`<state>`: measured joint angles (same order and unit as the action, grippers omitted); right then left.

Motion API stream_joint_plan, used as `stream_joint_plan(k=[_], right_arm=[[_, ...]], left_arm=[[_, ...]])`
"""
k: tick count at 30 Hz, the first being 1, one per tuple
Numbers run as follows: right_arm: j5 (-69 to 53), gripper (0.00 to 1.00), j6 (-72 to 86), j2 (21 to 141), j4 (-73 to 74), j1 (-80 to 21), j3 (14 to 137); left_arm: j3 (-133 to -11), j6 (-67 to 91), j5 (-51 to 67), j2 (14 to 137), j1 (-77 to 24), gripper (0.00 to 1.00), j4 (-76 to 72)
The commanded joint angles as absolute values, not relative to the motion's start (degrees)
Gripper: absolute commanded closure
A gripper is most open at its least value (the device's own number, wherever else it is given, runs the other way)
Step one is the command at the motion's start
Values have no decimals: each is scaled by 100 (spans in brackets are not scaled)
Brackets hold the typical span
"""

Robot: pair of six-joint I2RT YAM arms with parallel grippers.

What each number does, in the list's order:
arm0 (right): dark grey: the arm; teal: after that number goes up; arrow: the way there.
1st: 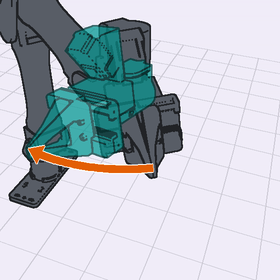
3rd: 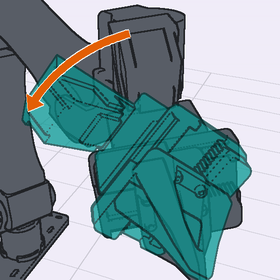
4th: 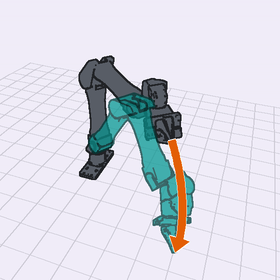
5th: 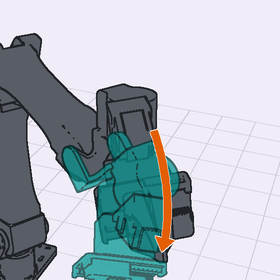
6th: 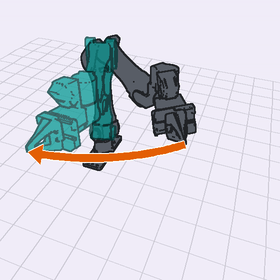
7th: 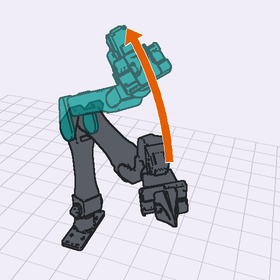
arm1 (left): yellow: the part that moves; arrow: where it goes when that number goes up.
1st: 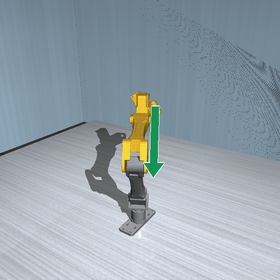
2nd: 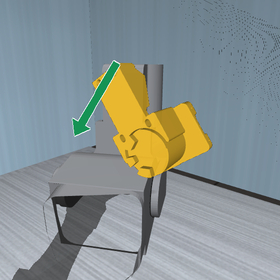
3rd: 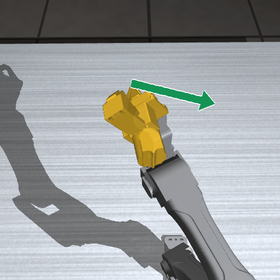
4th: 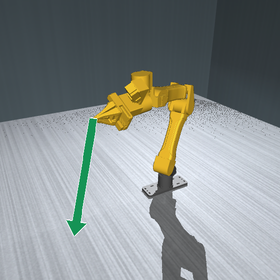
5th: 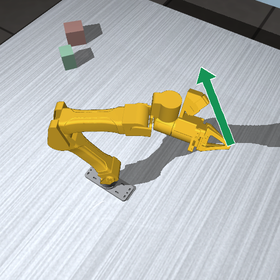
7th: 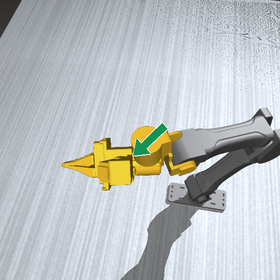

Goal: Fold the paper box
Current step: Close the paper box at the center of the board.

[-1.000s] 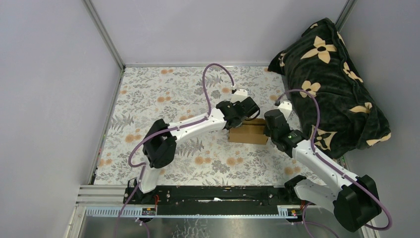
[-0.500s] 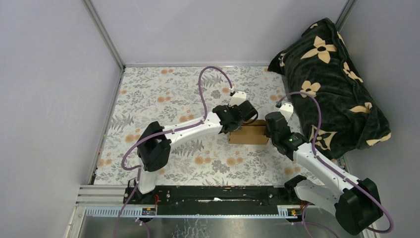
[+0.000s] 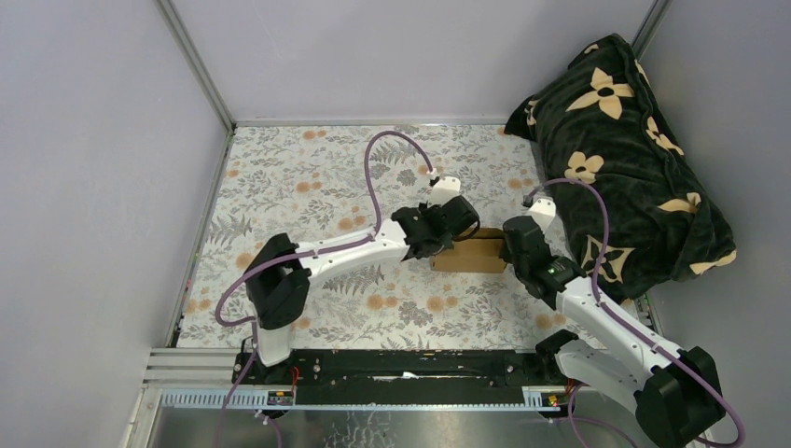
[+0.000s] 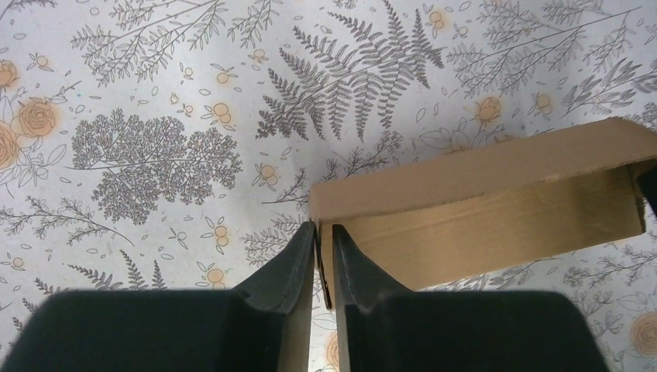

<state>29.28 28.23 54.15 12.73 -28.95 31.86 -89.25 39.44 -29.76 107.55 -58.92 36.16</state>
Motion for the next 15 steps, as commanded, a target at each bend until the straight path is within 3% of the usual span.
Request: stream_joint_plan(k=[1,15], right_arm=[[2788,100,2789,5398,1406,-2979,3107],[2801,100,2727,5253,1515,-3000,3122]], left_arm=[[-8470,4025,-2953,10411,-5993,81,2866],[-7592,3990,-2979,9704,-6091,76,2201]])
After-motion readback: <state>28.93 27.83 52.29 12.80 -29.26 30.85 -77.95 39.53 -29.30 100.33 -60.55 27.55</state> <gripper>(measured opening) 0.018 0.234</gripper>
